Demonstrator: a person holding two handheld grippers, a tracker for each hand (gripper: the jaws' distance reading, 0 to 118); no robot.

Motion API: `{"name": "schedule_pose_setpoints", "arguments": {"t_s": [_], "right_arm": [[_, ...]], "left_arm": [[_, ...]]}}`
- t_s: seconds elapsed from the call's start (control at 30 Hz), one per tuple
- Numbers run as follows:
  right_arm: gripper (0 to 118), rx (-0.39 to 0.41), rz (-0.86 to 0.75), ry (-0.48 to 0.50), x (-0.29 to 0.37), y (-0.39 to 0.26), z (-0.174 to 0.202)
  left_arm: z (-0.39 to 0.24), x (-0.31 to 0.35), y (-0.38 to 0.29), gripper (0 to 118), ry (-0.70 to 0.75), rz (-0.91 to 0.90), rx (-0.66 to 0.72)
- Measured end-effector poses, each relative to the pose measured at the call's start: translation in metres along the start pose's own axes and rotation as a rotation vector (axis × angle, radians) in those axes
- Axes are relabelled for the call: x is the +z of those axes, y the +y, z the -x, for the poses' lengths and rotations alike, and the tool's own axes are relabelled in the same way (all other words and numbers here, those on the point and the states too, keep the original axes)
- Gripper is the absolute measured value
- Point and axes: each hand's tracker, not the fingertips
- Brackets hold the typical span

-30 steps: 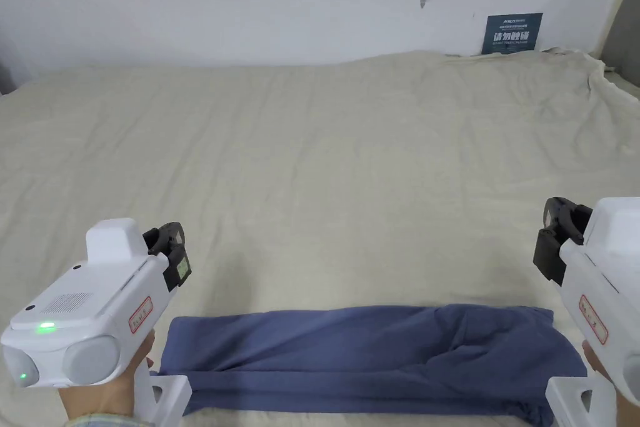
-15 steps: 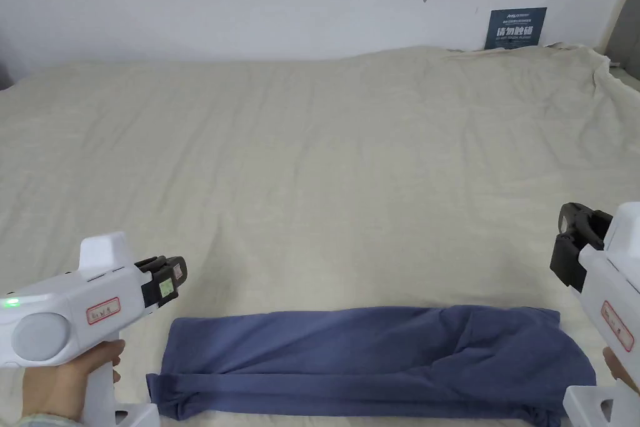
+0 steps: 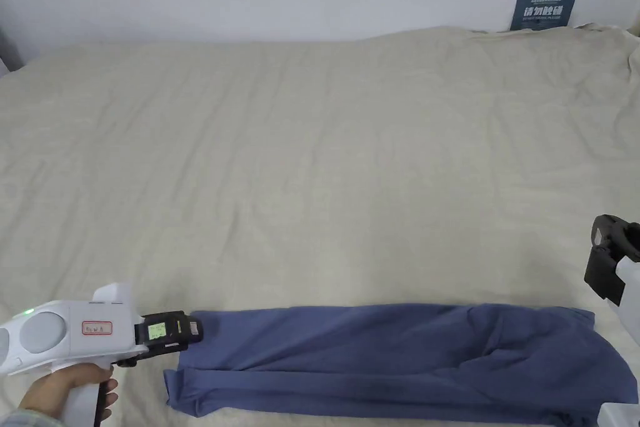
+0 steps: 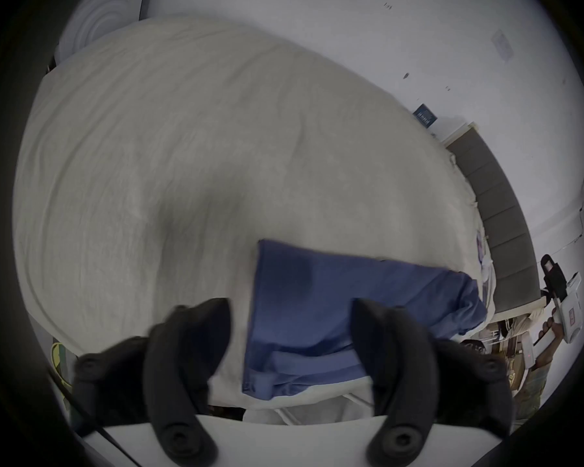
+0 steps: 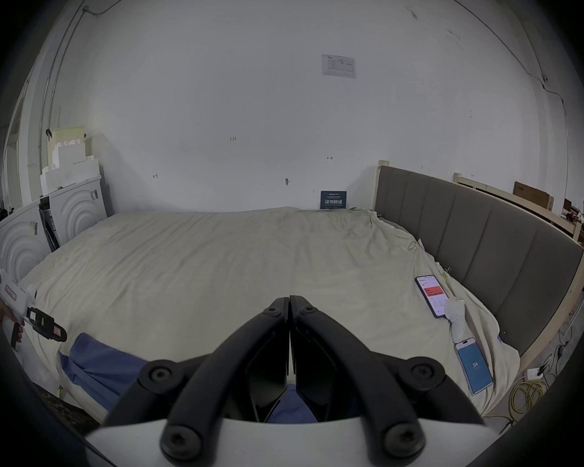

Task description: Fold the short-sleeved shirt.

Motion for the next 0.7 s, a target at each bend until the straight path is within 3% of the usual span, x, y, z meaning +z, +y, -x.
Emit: {"name": "schedule_pose_setpoints", "arguments": {"t_s": [0.23, 0.33, 0.43, 0.53, 0.7], "right_arm": [[0, 0.000, 0.038, 0.008, -0.011, -0.008, 0.008], [0, 0.002, 0.050, 0.007, -0.013, -0.011, 0.009], [0, 0.002, 0.059, 0.006, -0.015, -0.012, 0.008], [0, 0.001, 0.065, 0.000, -0.016, -0.013, 0.007], [0, -0.011, 0.073, -0.003, -0.017, -0.015, 0.005]], "left_arm": [[0.012, -0.028, -0.006, 83, -0.009, 0.056, 0.008], [0.009, -0.037, -0.010, 63, -0.034, 0.079, -0.012], [-0.004, -0.038, -0.014, 56, -0.011, 0.091, -0.042], [-0.004, -0.036, -0.010, 25, 0.005, 0.087, -0.058], [-0.007, -0.040, -0.009, 14, -0.003, 0.083, -0.063]]}}
